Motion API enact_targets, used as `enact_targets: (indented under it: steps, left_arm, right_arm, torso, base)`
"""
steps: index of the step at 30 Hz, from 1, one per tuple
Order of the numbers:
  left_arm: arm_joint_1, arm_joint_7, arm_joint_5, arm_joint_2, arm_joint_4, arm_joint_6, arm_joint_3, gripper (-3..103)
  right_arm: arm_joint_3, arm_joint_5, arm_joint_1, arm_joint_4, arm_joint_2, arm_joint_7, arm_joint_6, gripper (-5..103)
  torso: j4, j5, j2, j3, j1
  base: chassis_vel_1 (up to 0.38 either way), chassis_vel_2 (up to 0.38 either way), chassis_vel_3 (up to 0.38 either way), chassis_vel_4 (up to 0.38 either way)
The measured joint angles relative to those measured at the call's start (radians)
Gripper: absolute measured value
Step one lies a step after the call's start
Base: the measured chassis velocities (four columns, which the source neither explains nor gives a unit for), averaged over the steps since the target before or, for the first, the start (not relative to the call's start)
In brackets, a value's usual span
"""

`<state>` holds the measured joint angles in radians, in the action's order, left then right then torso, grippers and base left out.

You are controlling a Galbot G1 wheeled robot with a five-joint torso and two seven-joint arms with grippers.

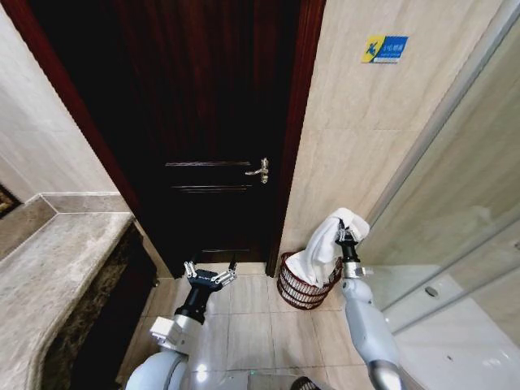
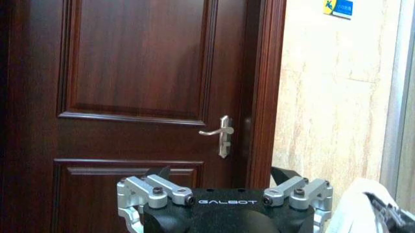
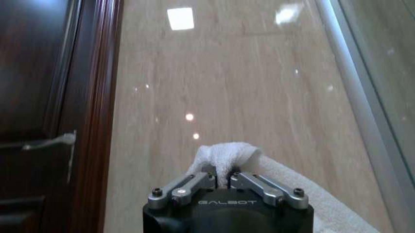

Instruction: Discard the used towel into the hamper.

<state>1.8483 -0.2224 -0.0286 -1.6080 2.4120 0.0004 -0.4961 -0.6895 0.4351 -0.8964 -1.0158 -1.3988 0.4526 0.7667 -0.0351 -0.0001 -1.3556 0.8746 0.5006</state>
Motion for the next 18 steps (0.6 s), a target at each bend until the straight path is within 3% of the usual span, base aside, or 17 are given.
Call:
enact_targets:
  steps: [18]
  left_arm:
    - [0.0,0.0,0.0,0.0,0.0,0.0,0.0,100]
  right_arm:
    - [0.01,-0.025,-0.106,0.029,-0.044,0.024,-0.028,8]
  torso:
    - [-0.0001,0.0001,0.0,0.0,0.0]
  base:
    - [-0.003,0.002,0.004,-0.004]
